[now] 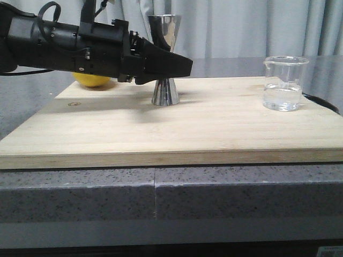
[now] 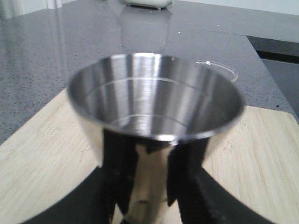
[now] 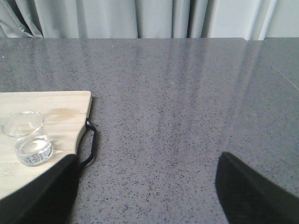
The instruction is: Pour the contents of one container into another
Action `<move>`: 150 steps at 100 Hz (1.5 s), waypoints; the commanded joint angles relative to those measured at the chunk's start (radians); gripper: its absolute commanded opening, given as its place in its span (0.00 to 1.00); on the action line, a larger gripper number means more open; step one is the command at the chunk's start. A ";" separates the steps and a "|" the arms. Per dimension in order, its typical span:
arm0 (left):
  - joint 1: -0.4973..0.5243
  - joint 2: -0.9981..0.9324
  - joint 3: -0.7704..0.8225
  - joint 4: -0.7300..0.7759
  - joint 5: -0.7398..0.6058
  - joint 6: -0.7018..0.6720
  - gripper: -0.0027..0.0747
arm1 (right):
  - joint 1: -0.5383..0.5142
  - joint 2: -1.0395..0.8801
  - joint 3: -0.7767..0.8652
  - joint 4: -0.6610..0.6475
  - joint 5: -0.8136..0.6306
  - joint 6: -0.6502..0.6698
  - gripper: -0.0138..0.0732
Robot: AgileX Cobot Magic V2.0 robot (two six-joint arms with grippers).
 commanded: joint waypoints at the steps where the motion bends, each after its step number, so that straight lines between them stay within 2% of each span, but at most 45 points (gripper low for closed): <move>1: -0.009 -0.047 -0.029 -0.083 0.093 -0.007 0.30 | -0.007 0.018 -0.035 -0.009 -0.066 -0.007 0.79; 35: -0.009 -0.047 -0.075 -0.083 0.154 -0.033 0.30 | -0.007 0.018 -0.035 -0.009 -0.066 -0.007 0.79; 81: -0.009 -0.053 -0.088 -0.083 0.154 -0.067 0.30 | -0.007 0.018 -0.035 -0.009 -0.066 -0.007 0.79; 150: -0.009 -0.174 -0.088 -0.081 0.154 -0.106 0.30 | -0.007 0.018 -0.035 -0.005 -0.066 -0.007 0.79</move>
